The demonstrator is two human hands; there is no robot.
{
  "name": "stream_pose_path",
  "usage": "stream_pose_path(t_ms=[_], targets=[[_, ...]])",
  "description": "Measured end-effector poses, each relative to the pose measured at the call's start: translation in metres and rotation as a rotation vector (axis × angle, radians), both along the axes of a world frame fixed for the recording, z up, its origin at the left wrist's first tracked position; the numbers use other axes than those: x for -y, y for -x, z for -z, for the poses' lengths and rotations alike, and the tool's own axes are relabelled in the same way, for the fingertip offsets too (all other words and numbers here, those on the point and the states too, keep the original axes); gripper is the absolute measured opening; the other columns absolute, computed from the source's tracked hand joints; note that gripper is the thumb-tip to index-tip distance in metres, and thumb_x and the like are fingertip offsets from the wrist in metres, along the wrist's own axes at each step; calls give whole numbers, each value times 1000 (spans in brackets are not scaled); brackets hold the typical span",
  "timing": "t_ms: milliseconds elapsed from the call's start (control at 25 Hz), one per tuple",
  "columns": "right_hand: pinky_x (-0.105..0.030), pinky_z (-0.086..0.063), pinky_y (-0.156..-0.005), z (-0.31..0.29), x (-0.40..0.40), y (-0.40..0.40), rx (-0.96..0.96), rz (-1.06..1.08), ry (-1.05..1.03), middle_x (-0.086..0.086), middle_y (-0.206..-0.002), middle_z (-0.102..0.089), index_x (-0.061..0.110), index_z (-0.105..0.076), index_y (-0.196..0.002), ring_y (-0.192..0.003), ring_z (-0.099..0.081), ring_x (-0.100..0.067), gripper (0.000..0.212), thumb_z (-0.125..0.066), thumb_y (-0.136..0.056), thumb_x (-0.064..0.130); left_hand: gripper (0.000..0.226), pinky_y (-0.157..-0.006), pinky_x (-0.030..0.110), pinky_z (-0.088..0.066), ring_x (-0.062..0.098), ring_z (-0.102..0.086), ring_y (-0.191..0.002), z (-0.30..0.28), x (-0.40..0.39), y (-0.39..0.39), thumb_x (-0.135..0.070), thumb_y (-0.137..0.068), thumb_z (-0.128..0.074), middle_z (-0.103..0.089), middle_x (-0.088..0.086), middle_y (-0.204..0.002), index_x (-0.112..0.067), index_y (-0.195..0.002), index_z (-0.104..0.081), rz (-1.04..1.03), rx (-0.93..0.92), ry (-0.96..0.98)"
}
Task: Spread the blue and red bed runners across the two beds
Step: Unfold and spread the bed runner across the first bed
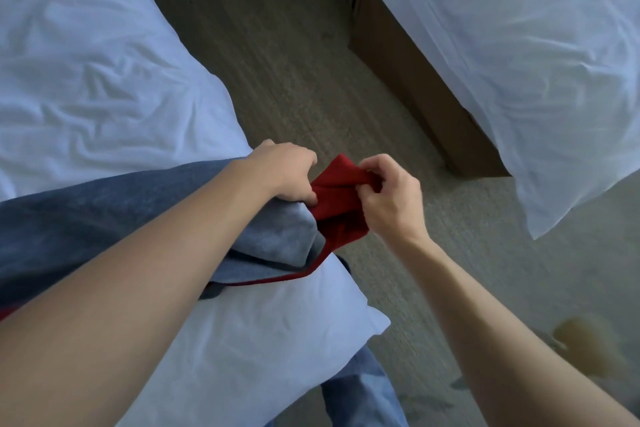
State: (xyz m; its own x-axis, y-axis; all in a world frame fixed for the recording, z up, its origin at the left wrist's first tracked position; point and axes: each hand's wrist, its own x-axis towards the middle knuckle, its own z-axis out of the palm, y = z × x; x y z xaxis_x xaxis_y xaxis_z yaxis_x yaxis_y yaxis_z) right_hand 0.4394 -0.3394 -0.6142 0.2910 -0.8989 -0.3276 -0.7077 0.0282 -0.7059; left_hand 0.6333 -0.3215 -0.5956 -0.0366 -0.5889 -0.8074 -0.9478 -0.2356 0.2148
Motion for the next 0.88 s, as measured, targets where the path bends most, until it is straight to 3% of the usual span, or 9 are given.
stream_pose_path(t_ms=[80,200,280,360,440,560,600,800,880], targets=[[-33,-56,-77,-6,6,24,-9,115,60,18,-91,-66,34,-61,-96,-89,-62,-4,36,-62,-77,3,45,-94,37,-47,18,-63,-106,4,7,4,-52,-74,-71,-70,-8,-111,-35,-115,-64,-91,-89,-37],[-36,-57,-87,-4,10,37,-49,139,-253,12,-107,-69,29,-62,-114,-98,-65,-8,34,-69,-82,24,4,-77,28,-35,18,-63,-90,2,7,14,-34,-84,-65,-70,-7,-92,-32,-81,-64,20,62,324],[-38,-59,-86,0,16,26,6,240,-497,7,-106,-72,25,-66,-116,-96,-69,-12,41,-73,-79,42,7,-79,30,-33,18,-60,-86,4,0,24,-30,-91,-57,-67,-5,-89,-29,-85,-59,107,140,592],[-43,-61,-79,1,24,11,22,327,-506,-1,-91,-75,22,-71,-97,-88,-72,-22,19,-74,-80,30,5,-85,33,-36,17,-57,-84,8,-9,30,-29,-92,-53,-64,-5,-88,-27,-88,-55,127,109,707],[-40,-61,-72,1,29,6,44,331,-424,-1,-83,-74,22,-71,-85,-84,-72,-21,9,-70,-80,14,6,-88,34,-37,17,-59,-90,11,-12,23,-32,-90,-56,-66,-7,-91,-28,-95,-56,70,65,566],[-26,-55,-62,-4,30,21,140,361,-324,11,-73,-72,26,-71,-79,-72,-67,-6,22,-68,-82,4,25,-95,36,-37,18,-62,-102,10,1,14,-41,-84,-63,-70,-7,-100,-34,-107,-65,-37,9,177],[-26,-54,-62,-4,28,30,143,380,-305,10,-73,-72,26,-71,-79,-71,-66,-6,23,-68,-82,4,22,-94,36,-37,18,-63,-102,11,7,16,-42,-84,-63,-71,-6,-100,-34,-103,-69,-30,20,183],[-15,-50,-55,-9,38,56,103,327,-343,11,-74,-73,29,-73,-84,-70,-68,-3,14,-72,-81,16,11,-81,37,-36,24,-59,-89,0,36,55,-23,-86,-54,-63,2,-90,-21,-89,-65,-23,174,854],[-18,-50,-54,-8,44,50,105,284,-340,11,-70,-71,27,-75,-81,-65,-65,-1,7,-71,-82,21,9,-85,37,-37,23,-55,-92,1,36,56,-25,-82,-57,-57,1,-94,-21,-90,-58,10,96,844]])
